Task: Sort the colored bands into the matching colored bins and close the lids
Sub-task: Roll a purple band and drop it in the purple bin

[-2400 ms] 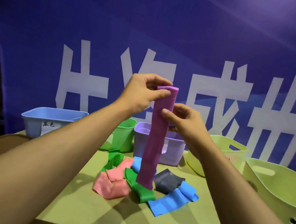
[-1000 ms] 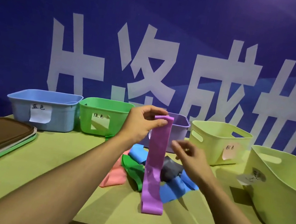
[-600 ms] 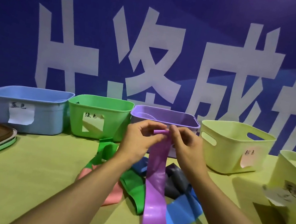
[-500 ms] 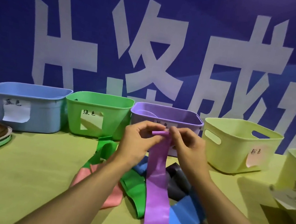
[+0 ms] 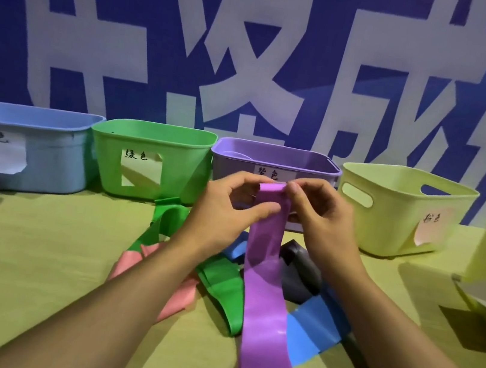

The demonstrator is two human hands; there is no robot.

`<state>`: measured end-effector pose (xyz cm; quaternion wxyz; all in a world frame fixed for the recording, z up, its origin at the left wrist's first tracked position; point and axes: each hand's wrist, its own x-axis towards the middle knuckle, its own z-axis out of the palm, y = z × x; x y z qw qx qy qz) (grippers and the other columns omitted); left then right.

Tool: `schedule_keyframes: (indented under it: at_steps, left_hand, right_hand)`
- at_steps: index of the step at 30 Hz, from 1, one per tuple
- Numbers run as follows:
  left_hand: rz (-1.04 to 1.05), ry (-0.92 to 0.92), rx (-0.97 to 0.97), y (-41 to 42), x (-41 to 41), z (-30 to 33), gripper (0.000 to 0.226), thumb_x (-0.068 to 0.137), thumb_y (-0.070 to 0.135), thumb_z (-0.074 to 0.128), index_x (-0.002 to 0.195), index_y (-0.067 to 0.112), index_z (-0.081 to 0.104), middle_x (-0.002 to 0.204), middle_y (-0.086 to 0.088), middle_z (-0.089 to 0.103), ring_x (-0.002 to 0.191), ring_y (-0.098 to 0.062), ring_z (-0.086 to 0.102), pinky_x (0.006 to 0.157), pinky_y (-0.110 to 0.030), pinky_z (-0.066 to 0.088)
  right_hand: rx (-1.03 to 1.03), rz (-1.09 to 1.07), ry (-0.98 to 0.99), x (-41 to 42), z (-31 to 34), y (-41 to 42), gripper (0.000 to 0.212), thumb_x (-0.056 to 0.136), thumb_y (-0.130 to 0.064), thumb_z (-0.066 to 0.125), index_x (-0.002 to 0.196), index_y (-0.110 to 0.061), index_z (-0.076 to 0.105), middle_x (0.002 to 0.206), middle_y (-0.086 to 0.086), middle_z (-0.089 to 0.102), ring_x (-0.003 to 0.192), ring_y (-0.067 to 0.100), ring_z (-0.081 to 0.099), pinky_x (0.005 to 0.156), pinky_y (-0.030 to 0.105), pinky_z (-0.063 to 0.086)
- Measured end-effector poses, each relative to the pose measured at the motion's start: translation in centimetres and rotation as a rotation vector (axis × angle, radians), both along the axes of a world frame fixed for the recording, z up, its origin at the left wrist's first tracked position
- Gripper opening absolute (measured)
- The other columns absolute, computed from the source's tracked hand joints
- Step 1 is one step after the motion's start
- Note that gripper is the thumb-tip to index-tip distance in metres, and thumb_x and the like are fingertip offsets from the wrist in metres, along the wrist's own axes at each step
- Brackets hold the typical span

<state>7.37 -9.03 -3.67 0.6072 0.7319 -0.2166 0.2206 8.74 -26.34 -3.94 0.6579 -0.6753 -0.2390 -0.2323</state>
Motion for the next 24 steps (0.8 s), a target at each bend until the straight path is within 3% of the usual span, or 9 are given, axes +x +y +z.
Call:
schedule_keyframes:
  at_steps: [3, 6, 13, 18, 21, 24]
  left_hand:
    - [-0.011, 0.036, -0.084, -0.04, -0.27, 0.17, 0.025, 0.084, 0.025, 0.08, 0.108, 0.023, 0.074, 0.102, 0.004, 0.079, 0.101, -0.013, 0.074, 0.094, -0.038, 0.06]
    - [0.017, 0.048, -0.122, -0.02, -0.18, 0.22, 0.014, 0.09, 0.019, 0.077, 0.104, 0.016, 0.077, 0.097, 0.0, 0.08, 0.095, -0.016, 0.076, 0.09, -0.042, 0.062]
    - [0.036, 0.048, -0.12, 0.18, 0.1, 0.0, 0.02, 0.09, 0.012, 0.077, 0.109, 0.008, 0.076, 0.098, -0.001, 0.08, 0.096, -0.02, 0.076, 0.091, -0.045, 0.062]
    - [0.037, 0.047, -0.132, 0.24, 0.22, -0.11, 0.021, 0.086, 0.004, 0.079, 0.105, 0.011, 0.077, 0.098, -0.001, 0.08, 0.096, -0.017, 0.076, 0.092, -0.041, 0.061]
    - [0.031, 0.035, -0.148, 0.22, 0.24, -0.1, 0.025, 0.083, 0.0, 0.08, 0.096, 0.022, 0.078, 0.095, 0.003, 0.08, 0.094, -0.013, 0.076, 0.09, -0.034, 0.061]
    - [0.013, 0.029, -0.182, 0.04, 0.18, -0.07, 0.027, 0.082, -0.002, 0.08, 0.093, 0.022, 0.077, 0.092, 0.003, 0.081, 0.091, -0.012, 0.076, 0.086, -0.027, 0.06]
  right_hand:
    - [-0.022, -0.001, -0.013, -0.08, -0.1, 0.1, 0.019, 0.09, -0.033, 0.067, 0.1, -0.017, 0.071, 0.092, 0.0, 0.076, 0.086, 0.016, 0.074, 0.074, 0.032, 0.062]
    - [-0.026, -0.005, -0.023, -0.12, -0.16, 0.34, 0.023, 0.089, -0.032, 0.069, 0.102, -0.014, 0.072, 0.094, 0.0, 0.077, 0.089, 0.015, 0.074, 0.08, 0.033, 0.062]
    - [-0.01, 0.023, -0.005, 0.0, -0.44, 0.32, 0.014, 0.091, -0.015, 0.073, 0.105, -0.014, 0.071, 0.096, 0.0, 0.076, 0.089, 0.012, 0.072, 0.081, 0.035, 0.062]
    - [-0.034, 0.03, -0.004, -0.07, -0.57, 0.37, 0.016, 0.092, -0.011, 0.072, 0.108, -0.013, 0.071, 0.099, 0.004, 0.075, 0.091, 0.019, 0.071, 0.077, 0.042, 0.063]
    - [-0.041, 0.036, 0.011, -0.13, -0.61, 0.36, 0.019, 0.093, -0.008, 0.071, 0.112, -0.011, 0.069, 0.102, 0.004, 0.075, 0.095, 0.023, 0.072, 0.075, 0.04, 0.064]
    - [-0.026, 0.033, 0.04, -0.42, -0.45, 0.39, 0.021, 0.094, -0.016, 0.072, 0.114, -0.013, 0.07, 0.104, 0.005, 0.076, 0.098, 0.023, 0.073, 0.074, 0.036, 0.063]
